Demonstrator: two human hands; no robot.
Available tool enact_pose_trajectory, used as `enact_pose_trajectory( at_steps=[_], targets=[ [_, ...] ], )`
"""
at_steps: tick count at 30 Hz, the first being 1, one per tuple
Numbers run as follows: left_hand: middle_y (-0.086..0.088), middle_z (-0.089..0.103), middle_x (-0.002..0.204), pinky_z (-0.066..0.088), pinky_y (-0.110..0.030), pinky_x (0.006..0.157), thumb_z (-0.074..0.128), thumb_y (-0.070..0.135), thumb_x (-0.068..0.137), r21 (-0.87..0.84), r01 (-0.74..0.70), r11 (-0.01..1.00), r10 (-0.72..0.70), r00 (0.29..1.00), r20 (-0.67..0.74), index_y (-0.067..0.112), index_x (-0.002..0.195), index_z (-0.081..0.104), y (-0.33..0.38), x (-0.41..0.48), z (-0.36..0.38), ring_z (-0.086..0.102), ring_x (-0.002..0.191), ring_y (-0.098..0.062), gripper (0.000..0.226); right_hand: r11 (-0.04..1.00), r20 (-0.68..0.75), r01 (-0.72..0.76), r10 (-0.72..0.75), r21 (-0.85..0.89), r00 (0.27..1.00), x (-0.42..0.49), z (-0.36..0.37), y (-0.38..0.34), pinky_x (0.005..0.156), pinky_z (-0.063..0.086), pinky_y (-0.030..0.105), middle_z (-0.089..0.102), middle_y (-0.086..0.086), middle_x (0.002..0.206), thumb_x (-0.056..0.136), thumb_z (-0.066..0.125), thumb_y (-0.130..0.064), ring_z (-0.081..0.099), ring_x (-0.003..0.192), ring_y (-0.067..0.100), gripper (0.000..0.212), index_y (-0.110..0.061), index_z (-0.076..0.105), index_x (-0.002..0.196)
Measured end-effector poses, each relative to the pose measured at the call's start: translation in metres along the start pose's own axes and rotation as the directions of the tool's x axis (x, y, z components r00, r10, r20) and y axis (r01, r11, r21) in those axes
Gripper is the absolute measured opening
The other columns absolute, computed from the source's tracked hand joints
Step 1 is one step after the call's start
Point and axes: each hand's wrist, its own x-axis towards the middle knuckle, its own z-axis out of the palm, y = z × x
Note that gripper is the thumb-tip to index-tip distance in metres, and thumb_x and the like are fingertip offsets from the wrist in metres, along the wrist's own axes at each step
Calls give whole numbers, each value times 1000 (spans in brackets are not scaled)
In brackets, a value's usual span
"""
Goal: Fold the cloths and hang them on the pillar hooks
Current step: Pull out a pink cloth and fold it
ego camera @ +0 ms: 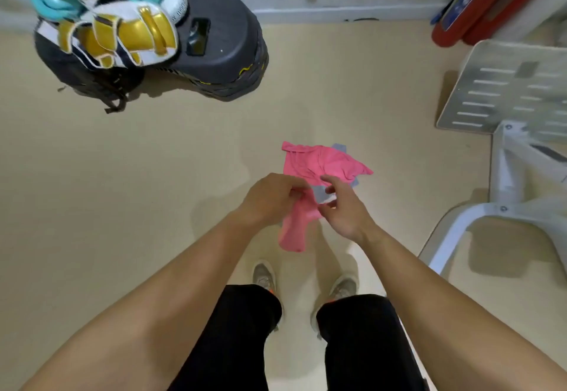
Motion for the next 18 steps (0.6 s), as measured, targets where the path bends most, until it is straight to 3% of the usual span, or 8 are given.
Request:
enact_pose_trajectory(
  at_steps=[2,4,5,7,10,12,15,18],
  targets=[
    [-1,75,97,49,-34,78,43,32,87,82,-93,992,93,996,-3,21,102,77,36,-37,-44,65,89,-24,39,992,90,82,-73,-98,993,-23,-24,-48,93,47,30,49,5,120,91,62,-17,52,104,18,49,-18,52,139],
    [2,74,90,48,-34,76,37,36,81,75,-108,991,108,994,12,24,96,77,67,-73,-87,64,85,-20,44,977,231,107,-62,-186,971,-50,-43,-96,84,48,38,60,22,103,88,61,-27,54,92,28,32,-5,70,109],
    [3,74,88,50,-35,76,39,33,80,77,-98,992,97,995,17,29,94,76,79,-89,-107,64,86,-19,39,976,266,106,-53,-191,962,-64,-51,-118,74,45,40,62,24,93,84,58,-39,54,83,32,37,-5,72,91],
    [7,71,81,52,-37,75,43,28,81,90,-87,992,88,996,-7,31,87,71,96,-120,-141,65,89,-17,29,975,257,98,-45,-198,965,-89,-62,-153,72,48,43,66,11,84,74,56,-51,59,81,30,35,-19,69,71],
    [14,67,79,46,-34,68,52,27,91,193,-70,979,101,983,-154,31,94,69,108,-165,-177,59,81,-14,17,953,166,177,-138,-247,976,-124,-76,-186,74,49,37,61,-15,78,82,63,-34,61,78,17,13,-25,64,72],
    [12,69,80,48,-36,68,57,29,92,208,-32,978,85,964,-254,32,94,70,107,-191,-192,61,81,-16,14,946,48,212,-206,-245,977,-145,-79,-201,66,45,31,58,-19,73,86,61,-27,57,68,10,12,-21,63,76],
    [11,70,76,53,-38,72,65,27,87,-67,-44,997,19,944,-330,34,93,71,105,-215,-199,64,77,-12,11,939,-77,289,-307,-189,948,-169,-82,-224,62,41,29,61,-12,65,88,63,-34,52,63,4,18,-26,61,73],
    [3,66,67,51,-34,70,70,22,86,-291,-126,948,22,941,-337,36,108,67,121,-228,-190,63,64,-14,26,928,-103,369,-373,-59,922,-188,-87,-252,58,38,30,53,-7,58,88,66,-39,43,57,7,22,-23,66,74]
  ],
)
